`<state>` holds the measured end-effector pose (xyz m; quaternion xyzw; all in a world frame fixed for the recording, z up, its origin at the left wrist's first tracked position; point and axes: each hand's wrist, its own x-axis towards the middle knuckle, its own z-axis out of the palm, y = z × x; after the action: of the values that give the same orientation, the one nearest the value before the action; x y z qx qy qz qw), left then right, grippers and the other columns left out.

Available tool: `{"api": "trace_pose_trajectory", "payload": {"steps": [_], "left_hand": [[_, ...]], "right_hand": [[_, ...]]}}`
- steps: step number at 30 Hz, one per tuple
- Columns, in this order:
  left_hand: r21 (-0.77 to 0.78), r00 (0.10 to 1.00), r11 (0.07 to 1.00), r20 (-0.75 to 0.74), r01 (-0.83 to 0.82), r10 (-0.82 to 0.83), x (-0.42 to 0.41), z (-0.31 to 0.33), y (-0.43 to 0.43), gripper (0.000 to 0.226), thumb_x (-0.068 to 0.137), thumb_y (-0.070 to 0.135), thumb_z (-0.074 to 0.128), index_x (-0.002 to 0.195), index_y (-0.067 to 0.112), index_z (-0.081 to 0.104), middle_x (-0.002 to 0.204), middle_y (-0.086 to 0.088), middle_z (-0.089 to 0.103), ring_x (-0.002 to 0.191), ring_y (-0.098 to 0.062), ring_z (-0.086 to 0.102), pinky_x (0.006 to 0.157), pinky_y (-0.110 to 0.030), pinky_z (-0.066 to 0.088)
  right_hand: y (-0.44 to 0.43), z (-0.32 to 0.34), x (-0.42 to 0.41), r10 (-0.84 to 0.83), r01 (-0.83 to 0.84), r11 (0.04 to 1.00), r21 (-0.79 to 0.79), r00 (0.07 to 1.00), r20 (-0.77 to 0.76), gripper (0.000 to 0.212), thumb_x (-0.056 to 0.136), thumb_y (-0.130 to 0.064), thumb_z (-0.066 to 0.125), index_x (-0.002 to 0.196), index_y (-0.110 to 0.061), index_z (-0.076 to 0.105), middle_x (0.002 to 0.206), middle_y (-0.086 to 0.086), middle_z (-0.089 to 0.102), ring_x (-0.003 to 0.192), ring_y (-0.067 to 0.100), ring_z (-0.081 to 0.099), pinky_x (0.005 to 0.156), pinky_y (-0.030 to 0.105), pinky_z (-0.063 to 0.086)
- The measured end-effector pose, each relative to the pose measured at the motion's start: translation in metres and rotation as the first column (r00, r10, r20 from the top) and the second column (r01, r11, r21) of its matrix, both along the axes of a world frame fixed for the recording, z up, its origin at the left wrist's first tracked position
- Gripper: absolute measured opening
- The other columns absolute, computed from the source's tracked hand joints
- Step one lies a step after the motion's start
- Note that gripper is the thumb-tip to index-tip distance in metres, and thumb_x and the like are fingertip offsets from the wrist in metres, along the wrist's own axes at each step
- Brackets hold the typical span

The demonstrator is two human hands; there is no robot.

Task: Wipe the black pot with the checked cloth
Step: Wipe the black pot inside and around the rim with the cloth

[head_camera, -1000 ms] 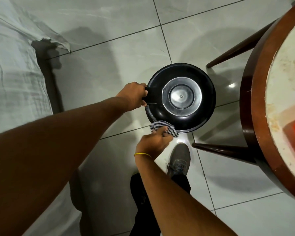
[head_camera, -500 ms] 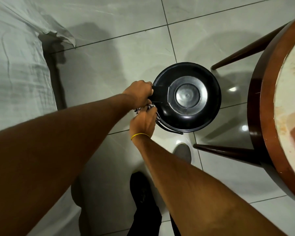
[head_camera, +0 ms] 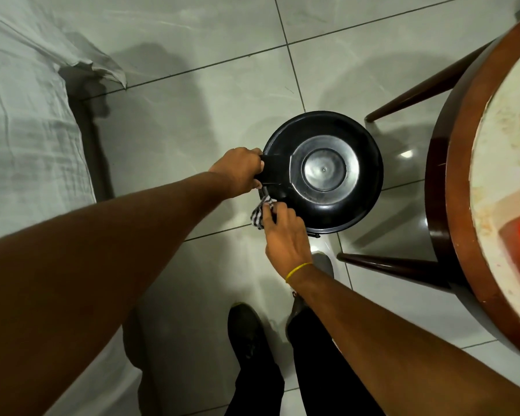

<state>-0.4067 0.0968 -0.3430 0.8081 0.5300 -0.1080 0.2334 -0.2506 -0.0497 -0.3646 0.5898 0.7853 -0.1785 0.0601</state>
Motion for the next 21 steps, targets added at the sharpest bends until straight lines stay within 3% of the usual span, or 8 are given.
{"api": "trace_pose_trajectory", "payload": {"steps": [4,8,10,12,14,16,21], "left_hand": [[0.002,1.0,1.0,-0.006,-0.012,0.012,0.003,0.002,-0.004,0.04,0.089,0.032,0.075,0.118,0.004,0.068,0.115,-0.014,0.066,0.097,-0.034,0.064,0.074,-0.033,0.041],[-0.002,0.998,0.999,-0.046,0.043,-0.043,0.003,0.004,-0.003,0.039,0.094,0.033,0.069,0.12,0.005,0.067,0.126,-0.012,0.062,0.102,-0.033,0.063,0.082,-0.038,0.05],[-0.008,0.997,0.998,-0.057,0.06,-0.06,0.003,0.006,-0.002,0.039,0.094,0.034,0.068,0.121,0.006,0.067,0.129,-0.012,0.06,0.104,-0.034,0.062,0.082,-0.038,0.049],[-0.009,0.995,0.998,-0.07,0.068,-0.069,0.003,0.007,-0.002,0.04,0.095,0.034,0.067,0.122,0.005,0.066,0.131,-0.011,0.059,0.105,-0.035,0.061,0.081,-0.037,0.048],[-0.006,0.992,0.996,-0.088,0.088,-0.088,0.002,0.007,-0.002,0.04,0.095,0.034,0.066,0.122,0.004,0.065,0.134,-0.011,0.058,0.106,-0.036,0.06,0.082,-0.037,0.048],[-0.005,0.989,0.994,-0.095,0.11,-0.11,0.002,0.007,-0.002,0.041,0.095,0.033,0.066,0.123,0.004,0.064,0.136,-0.011,0.057,0.107,-0.036,0.059,0.084,-0.038,0.049],[-0.011,0.981,0.988,-0.119,0.151,-0.152,0.004,0.01,0.002,0.043,0.094,0.035,0.066,0.125,0.005,0.064,0.138,-0.012,0.055,0.11,-0.037,0.059,0.087,-0.039,0.052]], "right_hand": [[-0.024,0.004,0.039,0.034,-0.033,0.996,-0.081,0.999,0.007,0.073,0.081,0.0,0.062,0.152,-0.008,0.049,0.125,0.019,0.056,0.105,0.041,0.059,0.083,0.051,0.053],[-0.048,0.009,0.073,-0.268,0.263,0.96,-0.092,0.962,-0.05,0.07,0.083,-0.003,0.065,0.151,-0.016,0.053,0.122,0.012,0.052,0.102,0.031,0.056,0.086,0.046,0.057],[-0.055,0.01,0.086,-0.513,0.495,0.856,-0.146,0.85,-0.123,0.054,0.09,-0.007,0.065,0.142,-0.021,0.058,0.118,0.004,0.049,0.1,0.025,0.055,0.092,0.043,0.057],[-0.053,0.012,0.1,-0.731,0.707,0.682,-0.188,0.669,-0.136,0.036,0.094,-0.01,0.067,0.128,-0.018,0.061,0.118,0.009,0.053,0.102,0.036,0.062,0.094,0.048,0.058],[-0.046,0.013,0.114,-0.808,0.795,0.587,-0.15,0.587,-0.052,0.034,0.09,-0.005,0.067,0.123,-0.002,0.063,0.122,0.022,0.052,0.104,0.048,0.061,0.097,0.05,0.057],[-0.037,0.014,0.124,-0.806,0.802,0.592,-0.081,0.59,-0.048,0.035,0.09,-0.001,0.063,0.125,0.002,0.065,0.122,0.026,0.049,0.101,0.05,0.062,0.099,0.047,0.054],[-0.014,0.026,0.101,-0.591,0.658,0.743,0.121,0.73,-0.343,0.04,0.098,-0.009,0.059,0.136,-0.002,0.064,0.119,0.017,0.05,0.099,0.031,0.059,0.089,0.036,0.051]]}}
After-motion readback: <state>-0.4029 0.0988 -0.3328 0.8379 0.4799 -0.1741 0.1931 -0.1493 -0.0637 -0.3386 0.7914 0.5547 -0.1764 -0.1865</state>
